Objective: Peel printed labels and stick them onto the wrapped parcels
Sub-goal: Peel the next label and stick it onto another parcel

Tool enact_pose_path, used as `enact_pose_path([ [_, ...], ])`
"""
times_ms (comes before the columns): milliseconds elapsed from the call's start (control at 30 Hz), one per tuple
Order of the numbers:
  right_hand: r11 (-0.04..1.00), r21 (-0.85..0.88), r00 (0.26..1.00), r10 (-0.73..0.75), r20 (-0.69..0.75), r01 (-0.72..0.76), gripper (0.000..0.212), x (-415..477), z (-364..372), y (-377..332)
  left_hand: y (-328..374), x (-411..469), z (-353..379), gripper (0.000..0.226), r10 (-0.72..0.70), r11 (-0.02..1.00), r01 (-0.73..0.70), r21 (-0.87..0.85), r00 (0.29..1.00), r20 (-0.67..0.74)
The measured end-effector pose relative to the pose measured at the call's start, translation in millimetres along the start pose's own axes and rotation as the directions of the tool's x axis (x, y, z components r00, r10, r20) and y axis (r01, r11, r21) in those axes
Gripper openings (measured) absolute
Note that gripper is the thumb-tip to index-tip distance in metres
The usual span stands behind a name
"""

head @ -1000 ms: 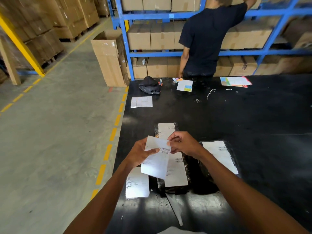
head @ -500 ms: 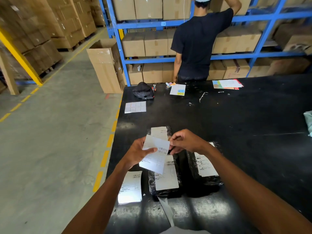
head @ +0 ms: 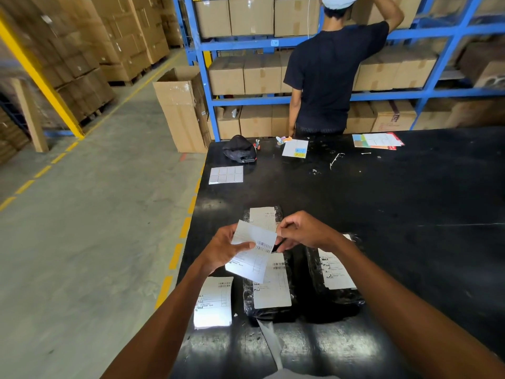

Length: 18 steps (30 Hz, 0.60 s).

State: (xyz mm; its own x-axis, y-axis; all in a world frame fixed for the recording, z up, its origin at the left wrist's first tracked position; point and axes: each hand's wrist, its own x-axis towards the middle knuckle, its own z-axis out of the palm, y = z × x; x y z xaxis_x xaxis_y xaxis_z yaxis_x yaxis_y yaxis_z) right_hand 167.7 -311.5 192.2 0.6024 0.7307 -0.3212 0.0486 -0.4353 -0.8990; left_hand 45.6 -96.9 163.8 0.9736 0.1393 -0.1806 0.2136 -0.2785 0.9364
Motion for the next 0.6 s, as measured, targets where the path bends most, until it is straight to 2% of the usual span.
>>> enact_pose_path([
  [267,1.0,0.01,0.999,0.02,0.039,-0.021,0.021,-0.9,3.3,2.7,-7.1,1.8,-0.5,0.029,-0.017,1.0,0.017,0.017,1.0,0.015],
  [367,1.0,0.006,0.998,0.025,0.056,-0.026,0.02,-1.3,4.4,3.7,-9.7,4.4,-1.1,0.038,-0.029,0.999,0.028,0.02,1.0,0.005],
  [433,0.999,0.036,0.998,0.015,0.061,-0.017,0.019,-1.9,5.7,3.1,-11.4,5.1,3.3,0.055,-0.005,1.0,0.007,0.027,0.997,-0.076],
  [467,0.998,0.057,0.998,0.007,0.057,-0.01,0.02,-2.5,6.8,2.4,-13.6,6.5,6.7,0.06,0.024,0.999,-0.017,0.047,0.987,-0.159],
  [533,0.996,0.088,0.999,-0.007,0.041,0.003,0.02,-3.8,9.7,0.1,-15.4,8.5,14.8,0.051,0.071,0.993,-0.041,0.107,0.955,-0.288],
  [567,0.996,0.093,0.999,-0.014,0.033,0.011,0.019,-3.8,11.6,-0.9,-14.6,9.2,18.3,0.038,0.076,0.993,-0.049,0.107,0.961,-0.266],
  [600,0.996,0.088,0.999,-0.021,0.027,0.018,0.019,-3.2,13.4,-1.6,-10.2,8.1,22.4,0.028,0.069,0.996,-0.056,0.074,0.981,-0.18],
])
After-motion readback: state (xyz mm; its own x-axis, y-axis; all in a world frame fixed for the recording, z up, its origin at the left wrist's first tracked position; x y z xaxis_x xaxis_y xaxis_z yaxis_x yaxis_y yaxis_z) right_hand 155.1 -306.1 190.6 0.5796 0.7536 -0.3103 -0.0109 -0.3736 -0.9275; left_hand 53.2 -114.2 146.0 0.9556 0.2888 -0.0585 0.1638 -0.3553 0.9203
